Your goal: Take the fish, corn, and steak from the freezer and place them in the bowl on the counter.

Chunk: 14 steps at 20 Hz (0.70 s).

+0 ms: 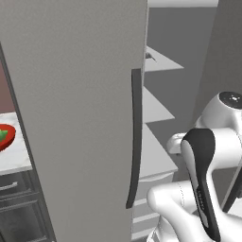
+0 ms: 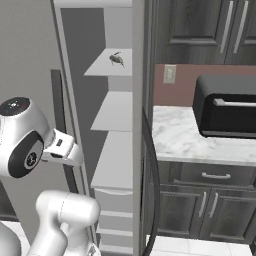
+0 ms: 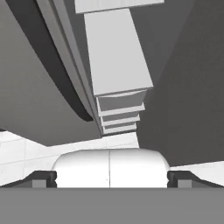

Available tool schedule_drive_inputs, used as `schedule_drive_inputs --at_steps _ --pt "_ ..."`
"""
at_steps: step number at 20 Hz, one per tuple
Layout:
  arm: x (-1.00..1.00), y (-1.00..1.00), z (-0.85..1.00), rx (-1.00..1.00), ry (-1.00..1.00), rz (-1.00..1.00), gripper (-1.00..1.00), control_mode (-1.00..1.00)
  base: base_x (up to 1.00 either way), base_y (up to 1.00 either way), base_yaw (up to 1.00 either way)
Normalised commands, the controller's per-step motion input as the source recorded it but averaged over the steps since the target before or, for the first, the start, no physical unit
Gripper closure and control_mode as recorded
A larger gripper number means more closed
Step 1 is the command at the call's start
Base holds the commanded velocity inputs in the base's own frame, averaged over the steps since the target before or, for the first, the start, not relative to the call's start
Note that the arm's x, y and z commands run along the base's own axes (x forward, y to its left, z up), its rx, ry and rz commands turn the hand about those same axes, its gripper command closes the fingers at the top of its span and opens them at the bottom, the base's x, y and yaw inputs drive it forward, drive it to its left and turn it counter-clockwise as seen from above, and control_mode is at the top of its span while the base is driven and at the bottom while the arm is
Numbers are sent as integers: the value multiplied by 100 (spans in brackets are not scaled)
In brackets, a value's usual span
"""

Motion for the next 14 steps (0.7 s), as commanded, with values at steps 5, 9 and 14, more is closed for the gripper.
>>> schedule_drive_inputs --at_steps 5,9,14 --pt "40 -9 14 -3 -12 17 -100 -100 0 0 0" --pt "52 -11 42 -2 -16 15 -100 -100 0 0 0" --pt "59 -4 52 -3 -9 2 -100 -100 0 0 0"
